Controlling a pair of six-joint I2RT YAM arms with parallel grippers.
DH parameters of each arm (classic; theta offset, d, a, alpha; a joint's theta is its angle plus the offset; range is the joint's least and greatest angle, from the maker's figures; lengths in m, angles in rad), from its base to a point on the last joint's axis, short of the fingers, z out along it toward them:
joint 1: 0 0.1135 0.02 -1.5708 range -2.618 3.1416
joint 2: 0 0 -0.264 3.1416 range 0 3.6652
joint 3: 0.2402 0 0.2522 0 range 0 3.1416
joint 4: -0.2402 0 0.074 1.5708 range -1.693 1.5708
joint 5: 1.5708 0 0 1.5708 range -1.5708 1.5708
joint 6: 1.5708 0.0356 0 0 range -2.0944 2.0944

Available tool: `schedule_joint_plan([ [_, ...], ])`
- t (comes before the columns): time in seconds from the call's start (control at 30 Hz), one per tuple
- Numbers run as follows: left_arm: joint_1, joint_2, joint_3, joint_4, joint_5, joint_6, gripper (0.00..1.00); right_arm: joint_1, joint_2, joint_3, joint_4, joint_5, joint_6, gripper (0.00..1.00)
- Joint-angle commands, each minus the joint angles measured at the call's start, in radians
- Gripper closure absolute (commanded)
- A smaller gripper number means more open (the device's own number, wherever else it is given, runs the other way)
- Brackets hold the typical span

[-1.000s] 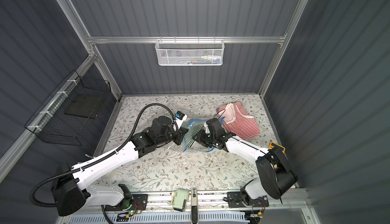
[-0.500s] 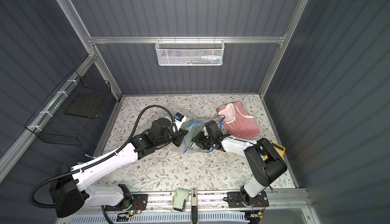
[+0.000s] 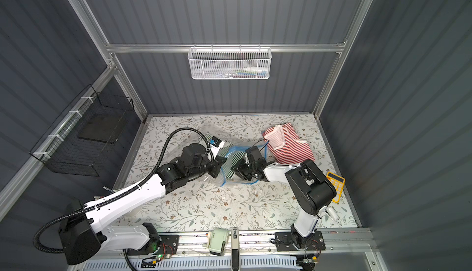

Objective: Take the tank top out of the vacuum bag
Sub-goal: Take out the tank top from the vacuum bag.

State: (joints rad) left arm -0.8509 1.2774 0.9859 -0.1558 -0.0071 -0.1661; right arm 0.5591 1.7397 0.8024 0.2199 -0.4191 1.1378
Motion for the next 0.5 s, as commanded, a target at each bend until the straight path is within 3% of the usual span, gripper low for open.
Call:
schedule_joint_plan([
  [0.0,0.001,-0.027,-0.004,-0.003,-0.007,-0.002,1.00,0.002,0.020,0.020,0.009,0.020,0.007,0.63],
  [0.47,0.001,-0.025,0.005,-0.008,-0.008,0.002,1.00,0.002,0.057,0.049,0.005,0.027,0.005,0.64],
])
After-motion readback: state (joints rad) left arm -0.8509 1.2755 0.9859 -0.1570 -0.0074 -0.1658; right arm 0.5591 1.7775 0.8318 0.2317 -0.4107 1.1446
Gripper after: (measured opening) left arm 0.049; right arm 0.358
